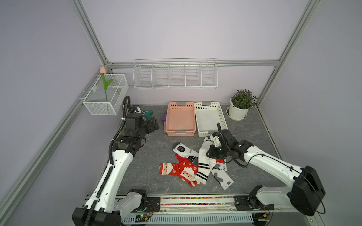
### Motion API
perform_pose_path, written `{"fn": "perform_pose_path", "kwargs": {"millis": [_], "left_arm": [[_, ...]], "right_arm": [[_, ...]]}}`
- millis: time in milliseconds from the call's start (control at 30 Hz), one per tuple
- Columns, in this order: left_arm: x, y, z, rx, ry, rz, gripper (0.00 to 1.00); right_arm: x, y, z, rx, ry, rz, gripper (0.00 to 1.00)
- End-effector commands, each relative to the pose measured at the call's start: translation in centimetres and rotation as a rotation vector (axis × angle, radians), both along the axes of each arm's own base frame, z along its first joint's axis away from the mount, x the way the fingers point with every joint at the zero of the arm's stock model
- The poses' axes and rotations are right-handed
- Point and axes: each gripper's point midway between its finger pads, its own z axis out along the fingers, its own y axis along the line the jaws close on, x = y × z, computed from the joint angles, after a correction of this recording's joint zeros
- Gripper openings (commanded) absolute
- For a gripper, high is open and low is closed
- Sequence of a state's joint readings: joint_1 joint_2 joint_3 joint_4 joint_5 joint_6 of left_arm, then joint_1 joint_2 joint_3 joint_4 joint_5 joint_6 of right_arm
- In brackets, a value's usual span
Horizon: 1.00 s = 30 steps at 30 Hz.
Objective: Sort the socks into the basket by color
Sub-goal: Pick up the sock at the center of the board.
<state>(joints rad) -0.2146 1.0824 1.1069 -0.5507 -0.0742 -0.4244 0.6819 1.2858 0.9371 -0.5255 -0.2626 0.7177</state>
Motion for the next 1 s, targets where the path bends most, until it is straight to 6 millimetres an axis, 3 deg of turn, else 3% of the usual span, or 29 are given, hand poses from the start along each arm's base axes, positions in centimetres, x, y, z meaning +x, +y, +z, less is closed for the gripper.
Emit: {"fn": "perform_pose_path", "kwargs": {"millis": [0,233,533,767,967], "left_arm": [[-0.3,0.1,0.3,0.005,-0.016,0.006,1.0],[-0.2,0.2,0.2,0.006,-0.013,0.009,1.0],[-0.2,0.2,0.0,0.005,-0.01,0.009,1.0],[-0.2,0.2,0.1,0.006,-0.012,0.01,1.0],[-0.2,0.1,0.2,0.002,-0.014,0.006,1.0]], "right_arm": [[-1.1,-0.6,3.1,-0.014,-0.033,0.062,0.07],[-0.8,-0.6,7.7,-0.009,-0.116,0.103,0.07],[1.7,-0.5,11.2,-0.027,-0.208,0.129,0.07],[6.7,-1.5,13.7,0.001,-0.298,0.096,0.07],[12.6,-1.9,13.0,-0.005,-0.35,0.088,0.07]]}}
